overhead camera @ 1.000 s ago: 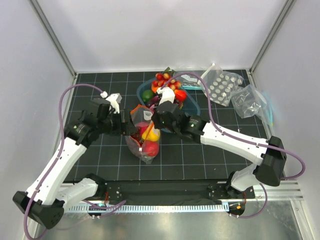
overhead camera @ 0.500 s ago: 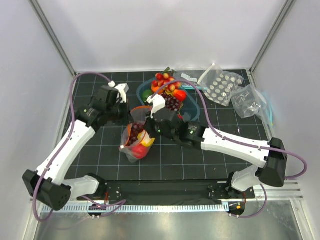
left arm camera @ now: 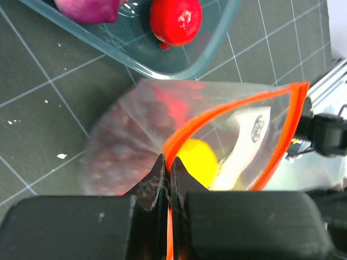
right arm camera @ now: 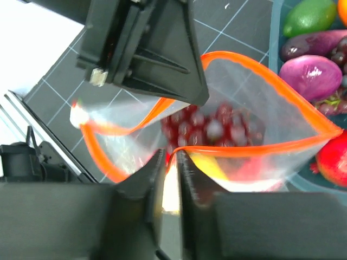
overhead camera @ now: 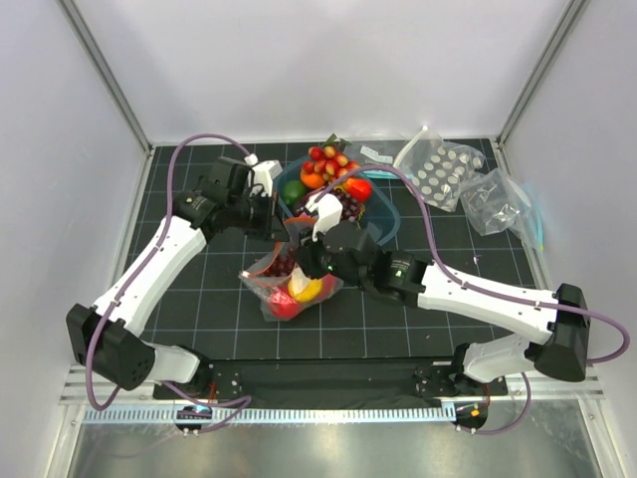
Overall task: Place the food in the zip-top bag and seal the zipper
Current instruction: Adjust the zipper food storage bag at the center of the board.
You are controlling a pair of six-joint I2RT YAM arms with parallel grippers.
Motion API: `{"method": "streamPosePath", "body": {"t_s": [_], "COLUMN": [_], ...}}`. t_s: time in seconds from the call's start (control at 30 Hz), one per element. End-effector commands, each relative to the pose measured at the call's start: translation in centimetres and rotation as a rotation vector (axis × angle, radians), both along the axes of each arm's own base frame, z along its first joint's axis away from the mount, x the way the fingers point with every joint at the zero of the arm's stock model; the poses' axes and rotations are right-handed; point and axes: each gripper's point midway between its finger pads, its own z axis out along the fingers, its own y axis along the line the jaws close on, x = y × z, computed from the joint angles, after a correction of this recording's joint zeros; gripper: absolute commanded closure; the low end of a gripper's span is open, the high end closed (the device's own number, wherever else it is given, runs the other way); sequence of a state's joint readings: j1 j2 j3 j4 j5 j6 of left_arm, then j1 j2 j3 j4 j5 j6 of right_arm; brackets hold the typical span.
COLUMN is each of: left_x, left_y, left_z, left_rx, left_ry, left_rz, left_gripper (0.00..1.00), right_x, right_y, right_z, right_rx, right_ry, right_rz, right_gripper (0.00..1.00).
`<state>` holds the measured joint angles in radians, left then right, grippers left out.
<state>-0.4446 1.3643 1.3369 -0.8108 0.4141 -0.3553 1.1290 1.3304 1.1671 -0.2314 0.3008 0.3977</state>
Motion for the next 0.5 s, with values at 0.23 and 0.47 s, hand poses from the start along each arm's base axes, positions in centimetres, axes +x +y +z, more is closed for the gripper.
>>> {"method": "streamPosePath", "body": {"t_s": [0.23, 0.47], "left_x": [-1.2, -0.9], "left_y": [-1.3, -0.8], "left_z": [2.9, 2.4], "left_rx": [-0.094, -0.071], "left_ry": [-0.099, -0.127], "left_rz": [-0.136, -0.126], "left_gripper": [0.97, 0.96], "right_x": [1.9, 1.5], "right_y": [-0.2, -1.4], "right_z": [3.1, 4.3], "right_rx": [0.073, 0.082], "right_ry": [-0.084, -0.097], "right_rz": [-0.101, -0.102], "right_gripper": [0.62, 0.44]}}
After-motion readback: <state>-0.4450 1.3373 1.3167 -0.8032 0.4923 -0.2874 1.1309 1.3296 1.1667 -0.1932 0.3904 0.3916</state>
